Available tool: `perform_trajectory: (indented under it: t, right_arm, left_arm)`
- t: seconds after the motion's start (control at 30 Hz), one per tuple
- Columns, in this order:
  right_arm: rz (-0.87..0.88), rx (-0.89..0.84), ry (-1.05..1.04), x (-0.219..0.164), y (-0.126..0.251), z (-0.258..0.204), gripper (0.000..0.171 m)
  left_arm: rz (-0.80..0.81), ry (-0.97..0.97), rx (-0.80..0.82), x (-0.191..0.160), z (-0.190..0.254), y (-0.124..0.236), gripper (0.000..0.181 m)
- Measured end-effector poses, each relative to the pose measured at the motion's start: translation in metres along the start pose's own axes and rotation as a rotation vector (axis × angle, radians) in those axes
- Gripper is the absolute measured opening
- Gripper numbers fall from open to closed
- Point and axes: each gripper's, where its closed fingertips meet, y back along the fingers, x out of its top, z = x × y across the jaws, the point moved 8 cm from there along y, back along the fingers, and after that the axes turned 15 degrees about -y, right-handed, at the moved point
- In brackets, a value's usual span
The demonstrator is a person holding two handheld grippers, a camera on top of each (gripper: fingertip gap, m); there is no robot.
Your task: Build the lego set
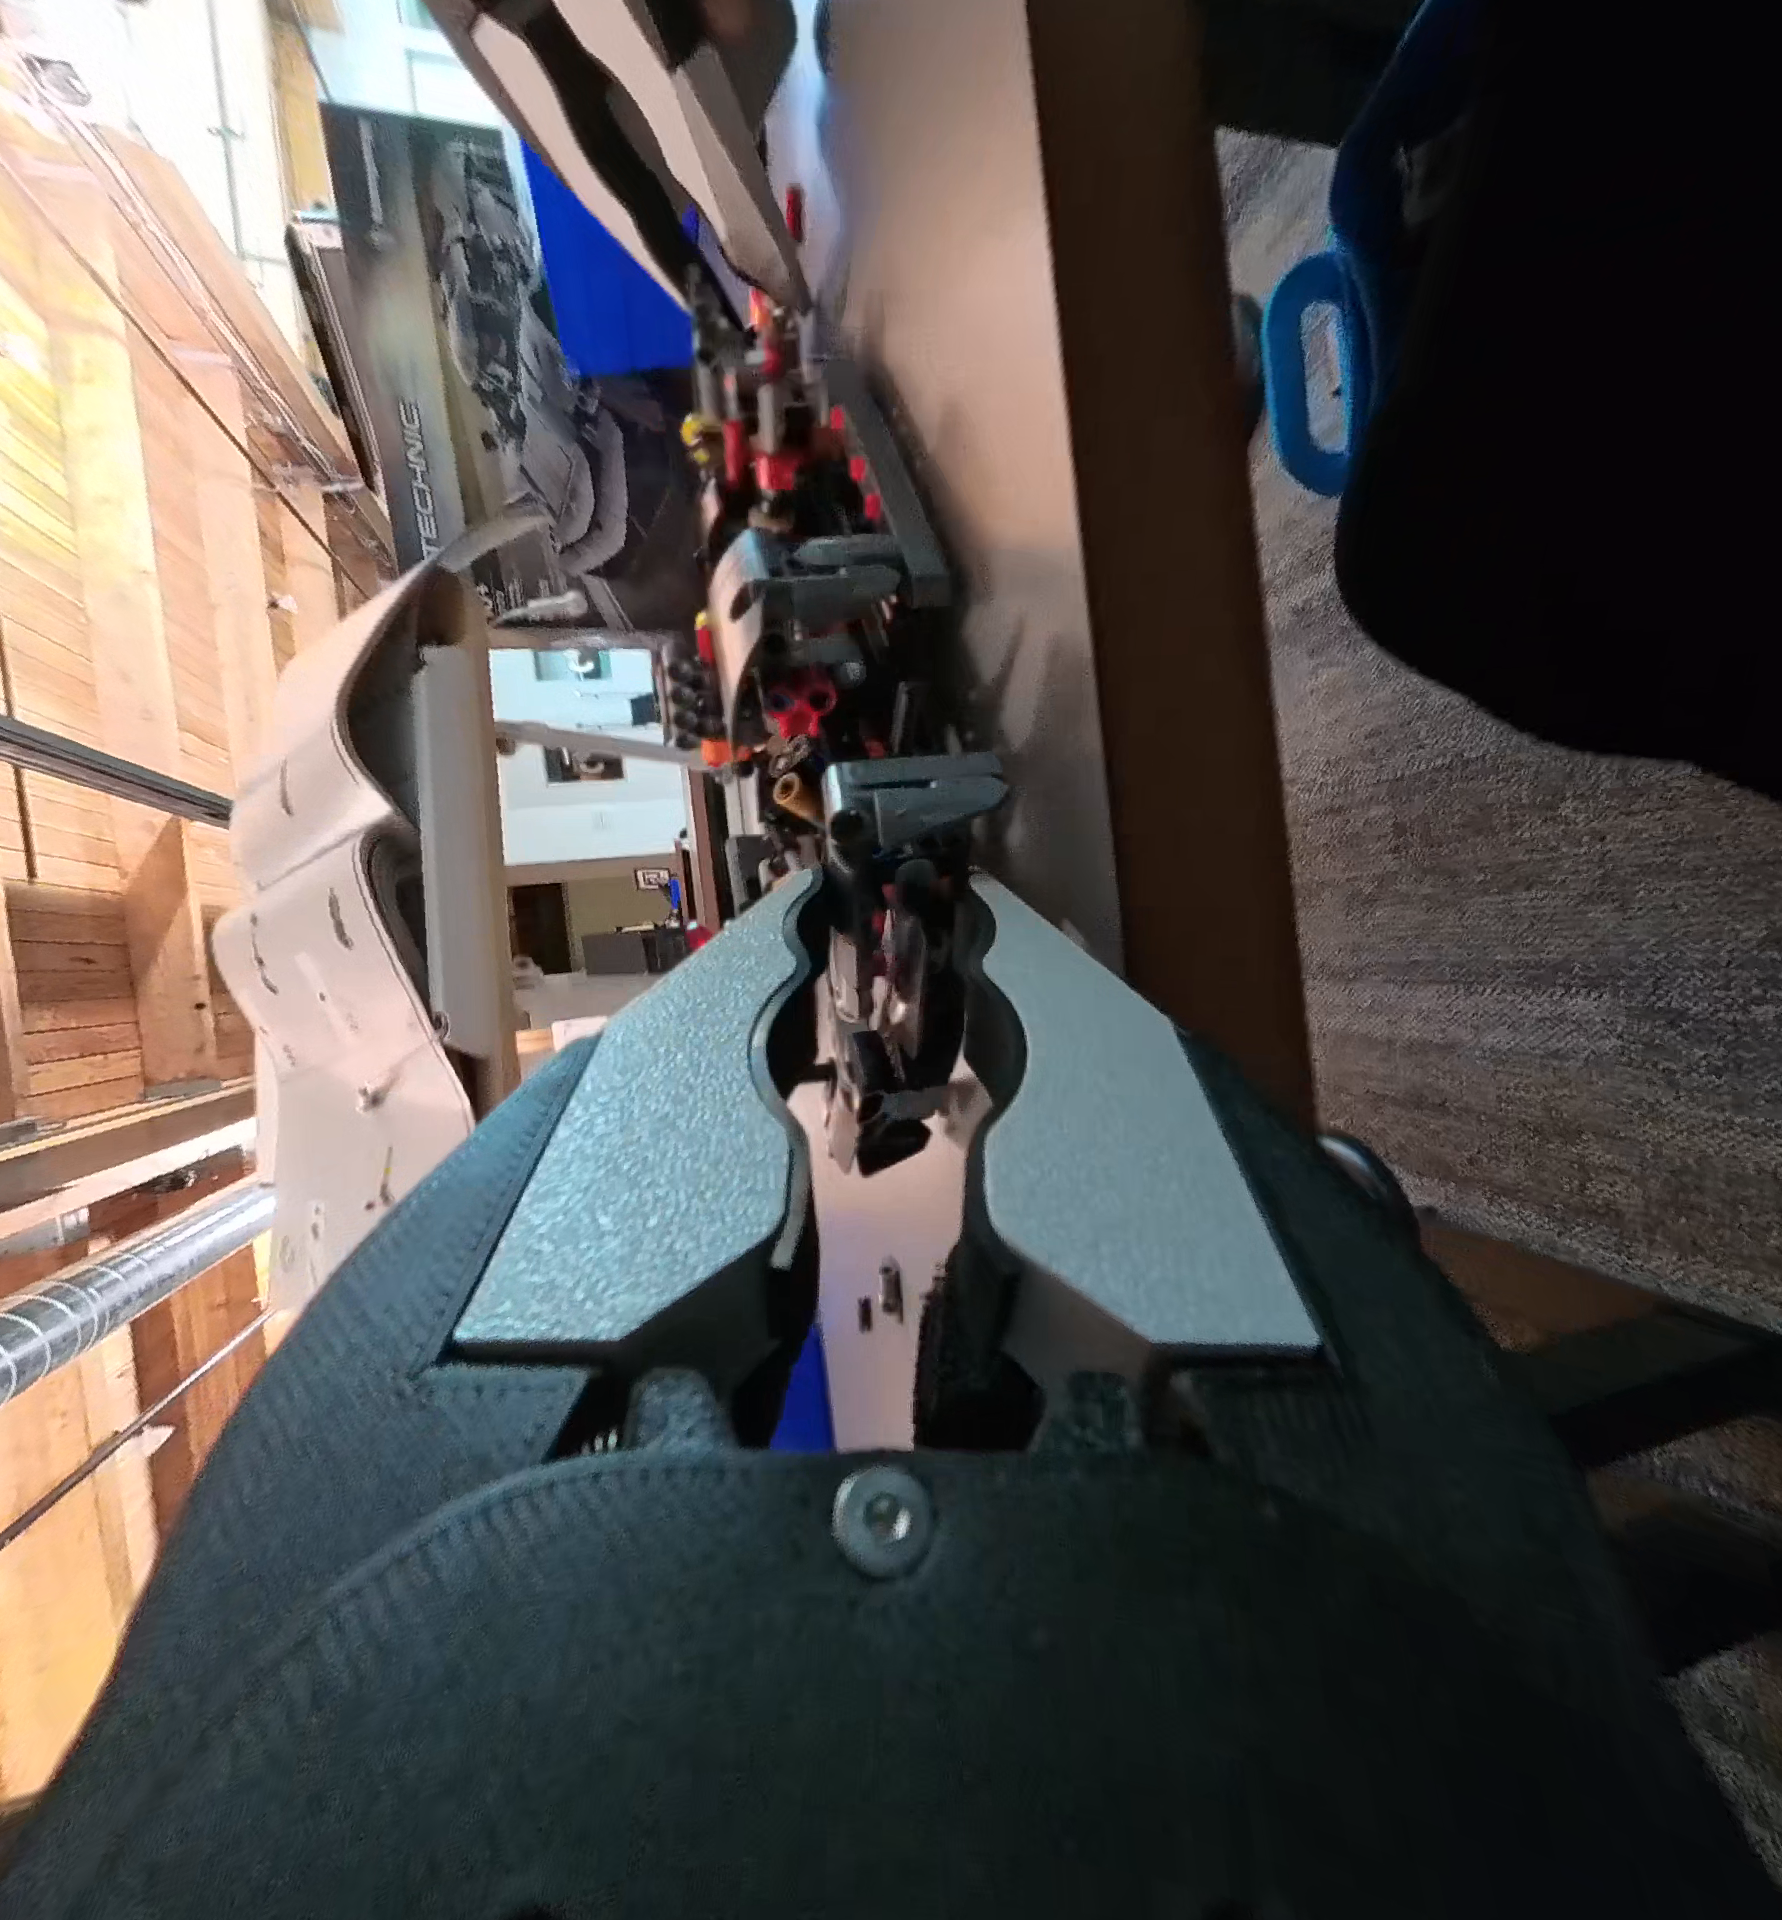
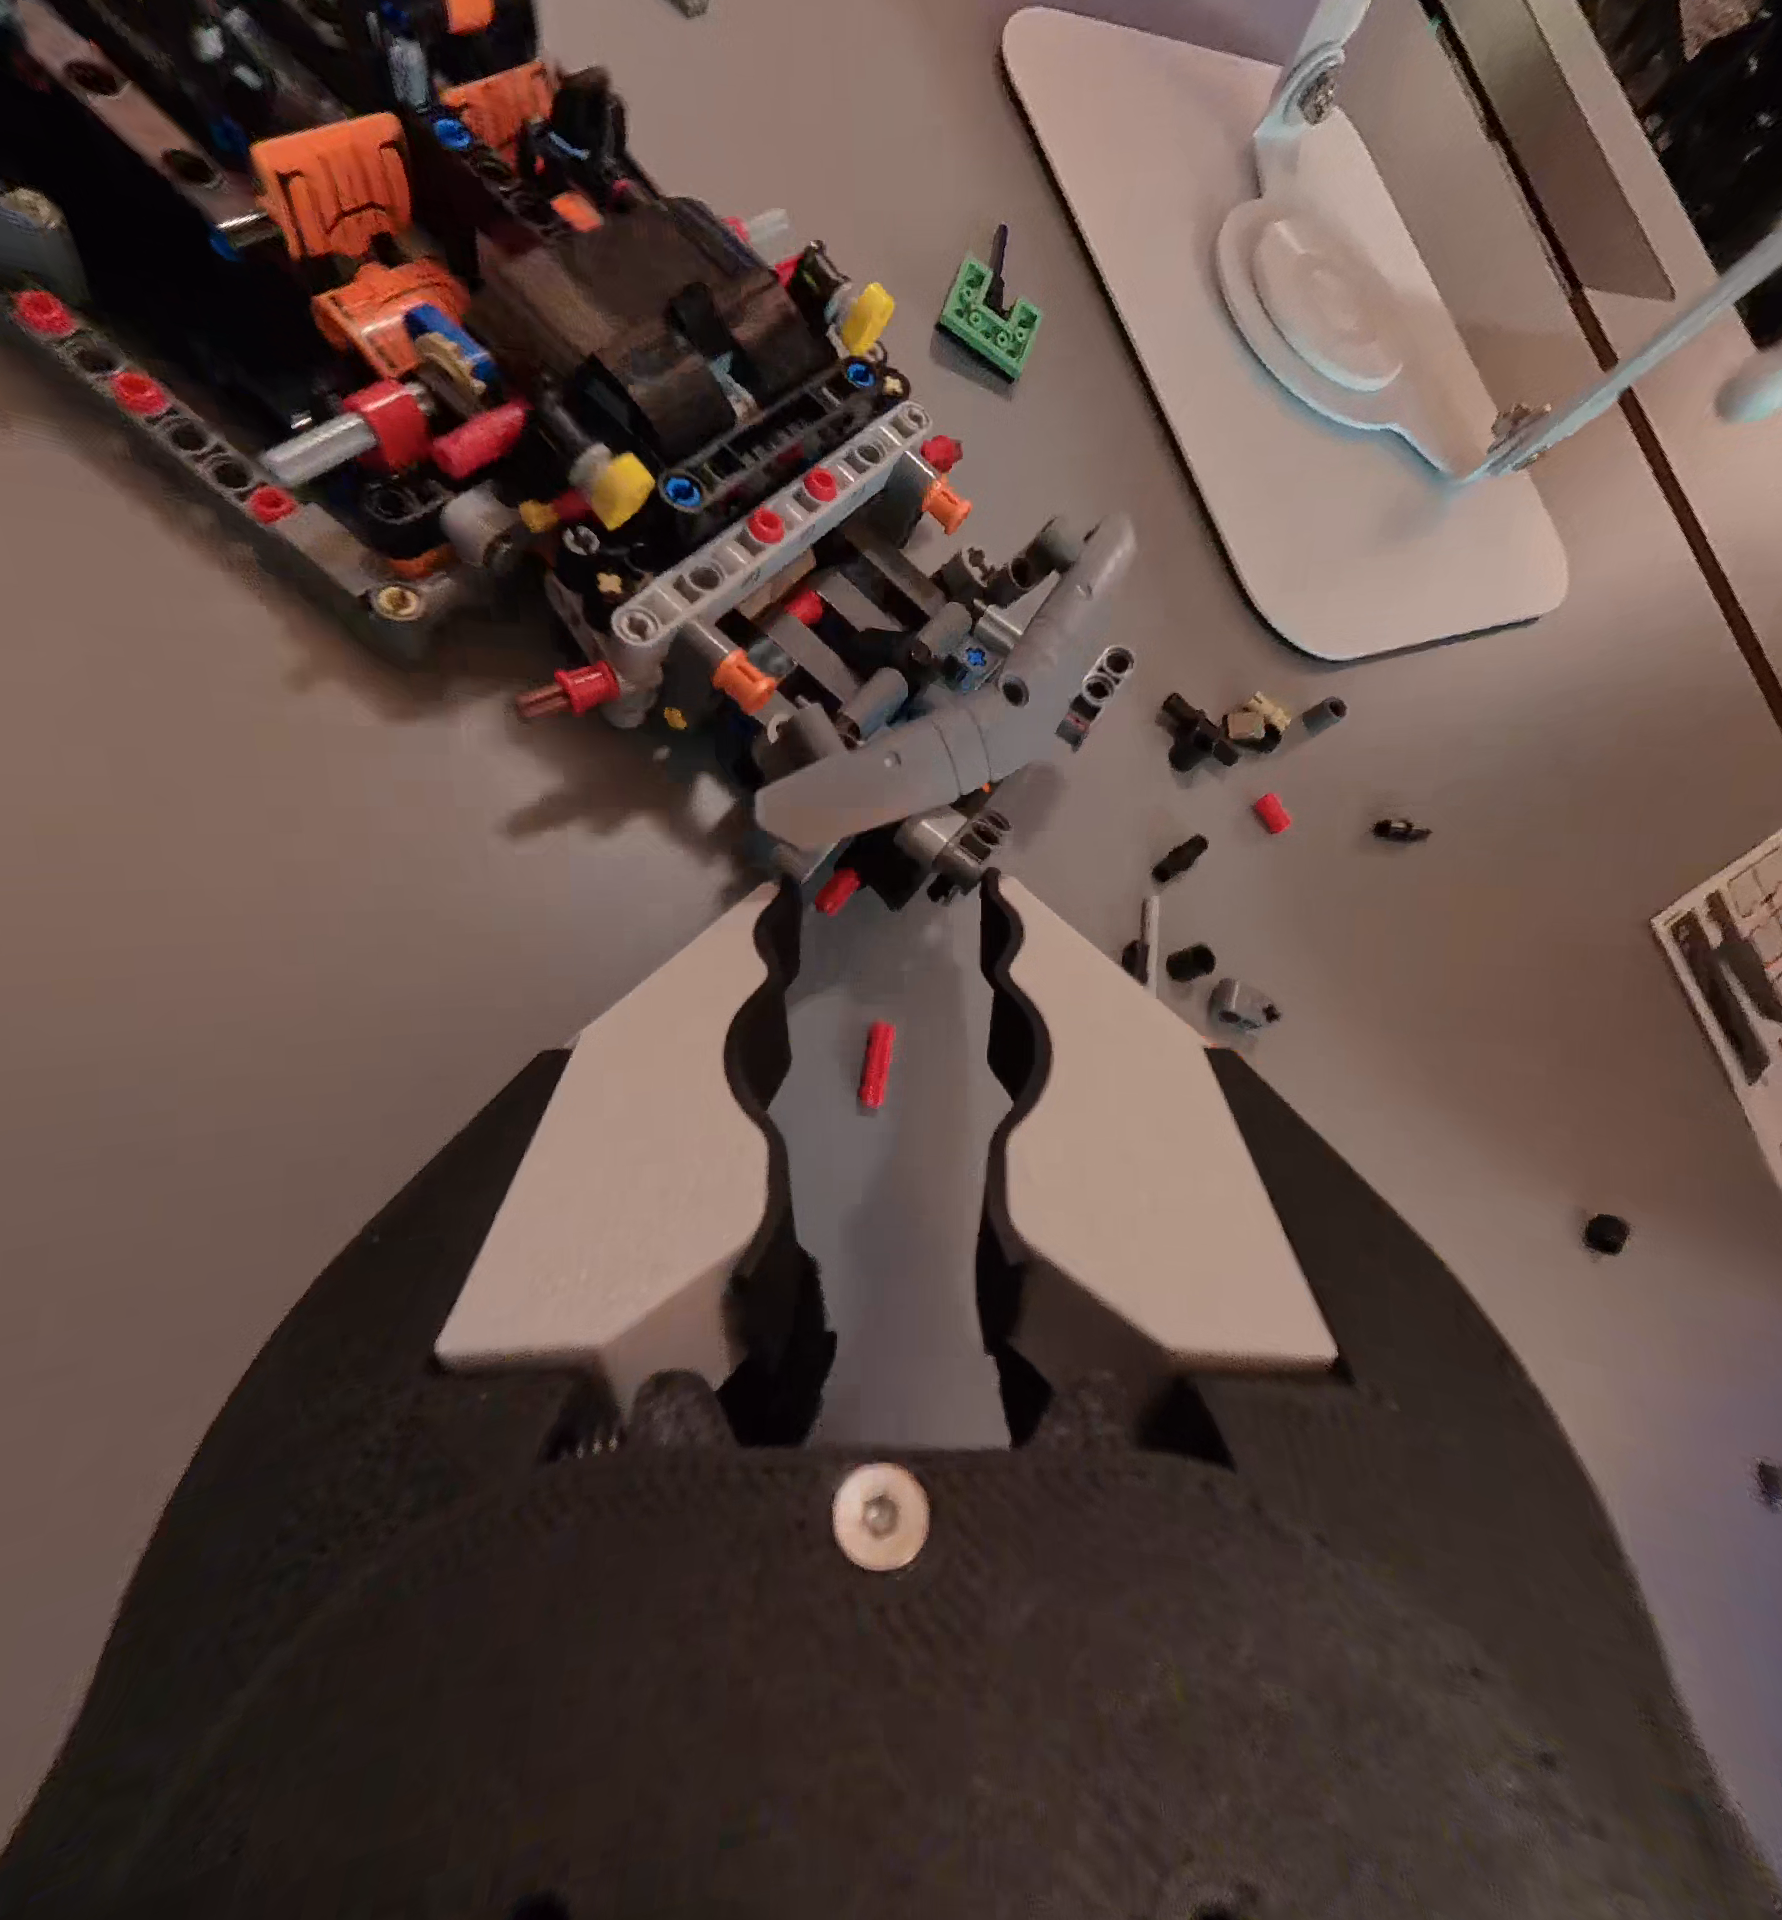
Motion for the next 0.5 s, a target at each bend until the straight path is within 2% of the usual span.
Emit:
perform_trajectory:
  t: [0.1,0.27,0.4,0.5]
  right_arm:
    - [-0.066,0.006,0.035,0.006,-0.001,0.003,0.038]
    - [-0.108,0.023,0.056,0.018,0.015,0.015,0.036]
    - [-0.031,0.131,0.14,0.076,0.016,0.002,0.027]
    - [-0.008,0.304,0.199,0.129,-0.019,-0.021,0.026]
  left_arm:
    - [-0.064,0.039,-0.05,-0.017,0.003,-0.003,0.025]
    - [-0.092,0.093,-0.075,-0.03,0.007,0.005,0.032]
    - [-0.152,0.193,-0.071,-0.045,0.012,0.018,0.038]
    - [-0.2,0.314,-0.052,-0.054,0.01,0.024,0.041]
